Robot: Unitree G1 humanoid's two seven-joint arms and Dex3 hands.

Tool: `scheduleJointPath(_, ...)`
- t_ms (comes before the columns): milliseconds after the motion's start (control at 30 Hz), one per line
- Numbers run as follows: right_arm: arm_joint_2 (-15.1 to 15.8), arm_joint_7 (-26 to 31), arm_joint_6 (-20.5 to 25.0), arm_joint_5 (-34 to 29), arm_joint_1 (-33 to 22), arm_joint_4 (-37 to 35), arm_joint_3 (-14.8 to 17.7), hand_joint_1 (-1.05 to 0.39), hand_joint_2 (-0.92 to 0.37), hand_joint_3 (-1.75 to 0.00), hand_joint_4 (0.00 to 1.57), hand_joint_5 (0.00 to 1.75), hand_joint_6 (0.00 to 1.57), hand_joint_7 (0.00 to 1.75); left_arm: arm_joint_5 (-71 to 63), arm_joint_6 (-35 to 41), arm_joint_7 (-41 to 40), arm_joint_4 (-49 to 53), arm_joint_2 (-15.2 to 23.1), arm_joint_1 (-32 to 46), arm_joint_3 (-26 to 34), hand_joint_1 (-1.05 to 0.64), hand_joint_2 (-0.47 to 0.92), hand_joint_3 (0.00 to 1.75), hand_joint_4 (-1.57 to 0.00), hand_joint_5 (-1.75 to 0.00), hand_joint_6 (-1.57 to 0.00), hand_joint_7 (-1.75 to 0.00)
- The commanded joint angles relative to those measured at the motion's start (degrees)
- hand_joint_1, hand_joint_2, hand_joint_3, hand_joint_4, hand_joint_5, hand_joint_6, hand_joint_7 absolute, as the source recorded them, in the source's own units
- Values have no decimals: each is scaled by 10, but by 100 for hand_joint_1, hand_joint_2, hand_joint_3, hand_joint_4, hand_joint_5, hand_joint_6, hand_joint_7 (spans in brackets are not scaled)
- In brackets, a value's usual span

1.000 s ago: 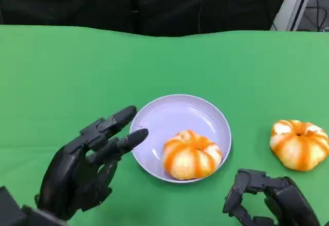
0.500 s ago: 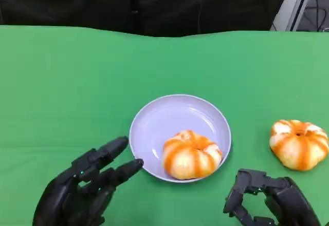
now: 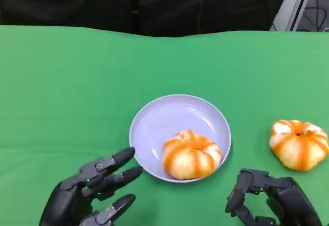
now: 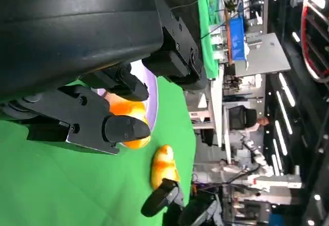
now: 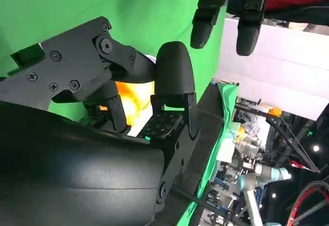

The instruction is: Grasp the bread from the table and place it into the plate.

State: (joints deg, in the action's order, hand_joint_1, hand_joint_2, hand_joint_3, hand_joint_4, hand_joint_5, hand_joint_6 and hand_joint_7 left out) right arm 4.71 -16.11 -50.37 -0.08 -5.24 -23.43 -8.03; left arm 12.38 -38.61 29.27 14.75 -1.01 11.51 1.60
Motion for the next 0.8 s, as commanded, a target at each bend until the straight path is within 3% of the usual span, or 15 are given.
scheduleJointPath(33,6,5,-11,-3,-3,1,6,-23,-62,-91,81,157,80,133,-12,-34,-10,16,5,-8,-6,6,92,40,-107,-11,-100,-9)
scheduleJointPath(167,7,2,-6,1,-3,4,6,-22,-62,-91,80,158,80,131,-29,-60,-16,34,11,-17,-13,1,91,41,-128,-22,-125,-13)
scheduleJointPath(267,8,3,-4,-2,-2,6,6,-23,-62,-91,80,159,80,131,-38,-65,-23,39,11,-18,-17,-1,81,59,-119,-61,-135,-16)
scheduleJointPath(300,8,4,-5,-3,-2,4,7,-23,-62,-91,80,160,80,131,-38,-65,-24,40,11,-18,-19,-1,76,69,-116,-79,-137,-22)
scheduleJointPath(333,7,4,-2,-2,-2,6,6,-23,-62,-91,80,160,80,131,-37,-64,-25,41,10,-18,-21,0,69,82,-110,-97,-131,-41)
scheduleJointPath(433,6,4,-1,-2,-2,6,6,-23,-62,-90,80,159,80,131,-34,-71,-24,49,11,-21,-25,-1,62,95,-104,-124,-114,-85)
scheduleJointPath(500,5,5,-5,-4,-1,3,6,-23,-62,-90,80,159,80,131,-28,-71,-22,53,10,-22,-28,-3,59,100,-102,-133,-110,-98)
scheduleJointPath(800,7,2,3,-4,-4,13,4,-22,-63,-90,81,158,80,131,-12,-73,-16,61,10,-23,-37,-7,57,109,-95,-146,-101,-117)
